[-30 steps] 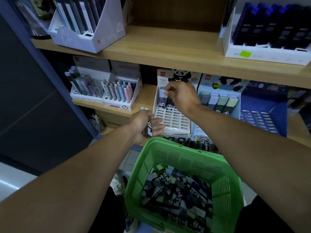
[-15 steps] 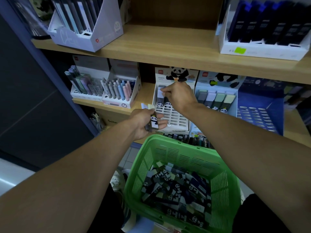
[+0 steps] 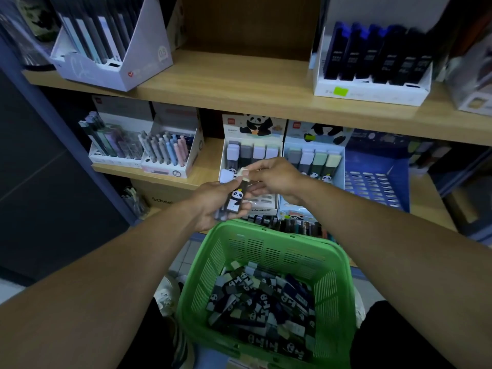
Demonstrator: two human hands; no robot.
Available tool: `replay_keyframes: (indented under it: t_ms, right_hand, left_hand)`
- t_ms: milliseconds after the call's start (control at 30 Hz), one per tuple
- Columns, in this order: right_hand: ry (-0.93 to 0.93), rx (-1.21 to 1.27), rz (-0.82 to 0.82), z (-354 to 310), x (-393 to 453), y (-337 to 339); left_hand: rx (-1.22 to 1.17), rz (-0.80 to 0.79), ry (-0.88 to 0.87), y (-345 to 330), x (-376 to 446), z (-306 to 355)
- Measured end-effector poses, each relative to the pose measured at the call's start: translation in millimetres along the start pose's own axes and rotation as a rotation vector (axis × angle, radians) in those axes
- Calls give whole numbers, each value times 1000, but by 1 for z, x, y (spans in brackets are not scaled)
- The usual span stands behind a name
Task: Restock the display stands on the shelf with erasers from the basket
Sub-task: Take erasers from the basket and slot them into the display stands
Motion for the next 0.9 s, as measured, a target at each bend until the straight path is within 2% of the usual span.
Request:
replay_keyframes:
  t_ms: [67, 167, 300, 433, 533, 900]
  right_hand:
    - [8, 79, 69, -2, 3, 10]
    - [139, 204, 231, -19, 5, 32]
    - [348, 68, 351, -38, 3, 50]
    - [521, -166, 334, -50, 0, 42]
    - [616, -242, 299, -55, -3, 28]
    - [657, -421, 286, -53, 6, 4]
  left_hand:
    - [-45, 12, 15, -2, 1, 2]
    - [-113, 77, 27, -2, 0, 5]
    - [-103, 124, 4, 0, 0, 7]
    - [-81, 159, -7, 3, 3, 5]
    - [-48, 186, -5, 8, 5, 4]
    - [-46, 292, 24, 17, 5, 3]
Point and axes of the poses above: each hand's wrist, its own x-axis towards the middle knuckle, its own y-axis out of the back of the hand, z = x × y, the point moved 9 cm from there along x, towards the middle knuckle, and after that the axes turned 13 degrees about x, right-handed, at the moved point
